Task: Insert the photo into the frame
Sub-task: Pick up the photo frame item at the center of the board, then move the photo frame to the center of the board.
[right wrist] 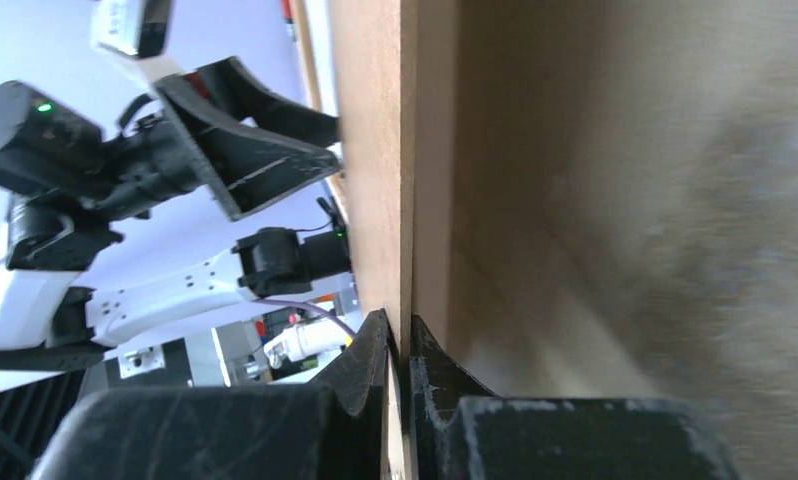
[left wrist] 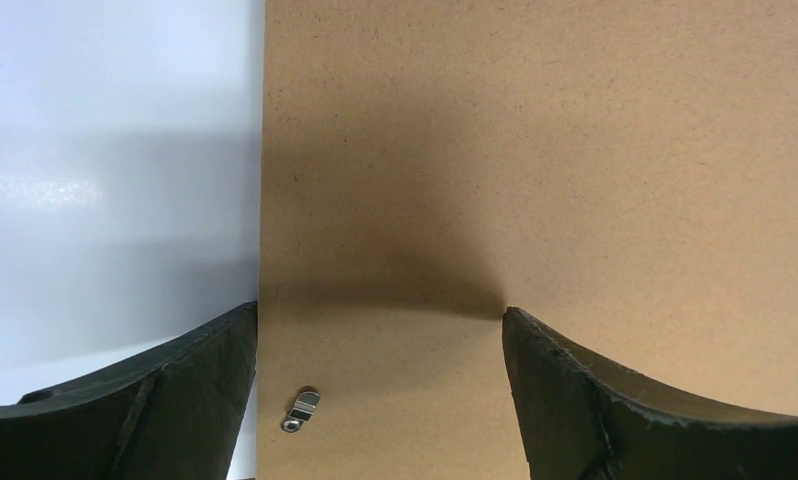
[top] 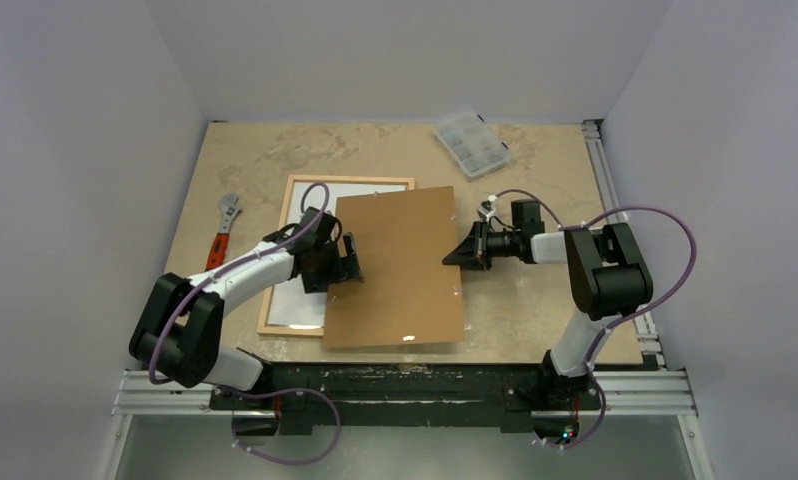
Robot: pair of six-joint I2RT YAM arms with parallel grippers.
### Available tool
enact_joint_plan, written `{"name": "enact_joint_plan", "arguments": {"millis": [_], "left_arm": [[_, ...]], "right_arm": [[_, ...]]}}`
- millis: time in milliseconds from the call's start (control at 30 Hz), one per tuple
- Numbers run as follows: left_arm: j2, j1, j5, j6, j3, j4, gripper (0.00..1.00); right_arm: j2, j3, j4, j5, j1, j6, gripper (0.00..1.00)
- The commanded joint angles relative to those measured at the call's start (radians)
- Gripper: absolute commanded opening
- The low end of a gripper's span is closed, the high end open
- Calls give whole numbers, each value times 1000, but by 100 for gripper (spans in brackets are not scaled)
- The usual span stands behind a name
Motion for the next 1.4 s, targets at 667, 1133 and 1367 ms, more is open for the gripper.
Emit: {"name": "enact_joint_plan", "arguments": {"millis": [667, 1133, 1367], "left_arm": [[-125, -51, 136, -68, 10, 129, 85], [222, -262, 175, -150, 227, 263, 76], [342, -327, 189, -148, 320, 266, 63]], "right_arm": [[-581, 641, -830, 495, -12, -106, 0], [-726, 875, -1063, 976, -13, -222, 0], [-749, 887, -1096, 1094, -13, -268, 0]]}}
